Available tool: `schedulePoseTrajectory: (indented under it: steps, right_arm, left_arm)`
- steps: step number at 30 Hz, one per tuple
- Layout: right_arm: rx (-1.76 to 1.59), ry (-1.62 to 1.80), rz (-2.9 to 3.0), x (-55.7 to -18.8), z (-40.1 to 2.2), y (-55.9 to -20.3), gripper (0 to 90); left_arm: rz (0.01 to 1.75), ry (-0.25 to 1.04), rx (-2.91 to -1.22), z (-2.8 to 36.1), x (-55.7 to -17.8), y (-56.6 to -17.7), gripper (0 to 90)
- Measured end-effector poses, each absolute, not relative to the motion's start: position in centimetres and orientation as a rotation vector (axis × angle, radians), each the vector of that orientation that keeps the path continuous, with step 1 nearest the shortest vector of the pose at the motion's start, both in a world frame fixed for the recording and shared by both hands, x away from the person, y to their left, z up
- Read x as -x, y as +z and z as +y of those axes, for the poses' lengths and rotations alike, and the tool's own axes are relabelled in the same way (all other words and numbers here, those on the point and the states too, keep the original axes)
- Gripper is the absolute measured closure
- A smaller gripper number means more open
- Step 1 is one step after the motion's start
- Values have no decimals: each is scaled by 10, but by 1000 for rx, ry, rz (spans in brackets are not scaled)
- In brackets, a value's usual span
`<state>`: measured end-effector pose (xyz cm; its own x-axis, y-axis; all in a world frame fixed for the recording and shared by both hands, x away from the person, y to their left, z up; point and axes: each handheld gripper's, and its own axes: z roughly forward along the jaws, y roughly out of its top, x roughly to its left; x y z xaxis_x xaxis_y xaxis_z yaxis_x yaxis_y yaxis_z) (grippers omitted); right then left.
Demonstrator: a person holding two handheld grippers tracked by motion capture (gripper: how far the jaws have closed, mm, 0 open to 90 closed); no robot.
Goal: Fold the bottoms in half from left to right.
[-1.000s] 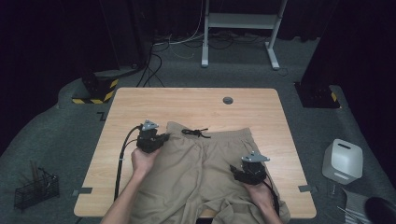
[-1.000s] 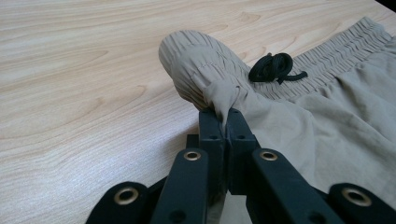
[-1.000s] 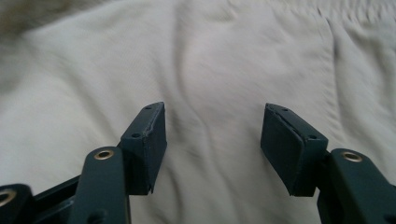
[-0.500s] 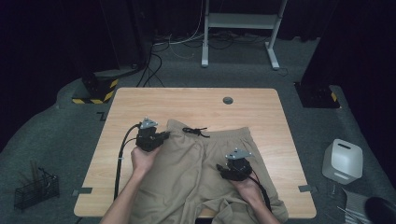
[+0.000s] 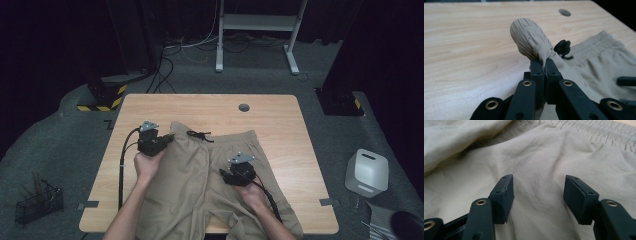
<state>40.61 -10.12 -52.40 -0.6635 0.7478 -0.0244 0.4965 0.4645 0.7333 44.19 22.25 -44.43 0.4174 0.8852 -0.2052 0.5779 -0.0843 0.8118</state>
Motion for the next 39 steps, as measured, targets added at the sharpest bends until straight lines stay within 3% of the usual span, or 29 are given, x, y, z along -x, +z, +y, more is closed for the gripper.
schedulePoseTrajectory:
  steps: [8,17,25,39]
  right_arm:
    - [-1067,1015,2384,-411,-91,-522,416]
    - [-1051,998,2360,-387,-117,-494,407]
    - [-1132,938,2366,-381,-165,-509,399]
    - [-1096,1001,2338,-380,-169,-523,409]
  left_arm:
    - [1222,429,-1787,207,-442,-434,880]
    - [1227,440,-1798,208,-442,-434,880]
    - [1223,431,-1795,204,-442,-433,880]
    - [1090,390,-1828,167,-442,-417,880]
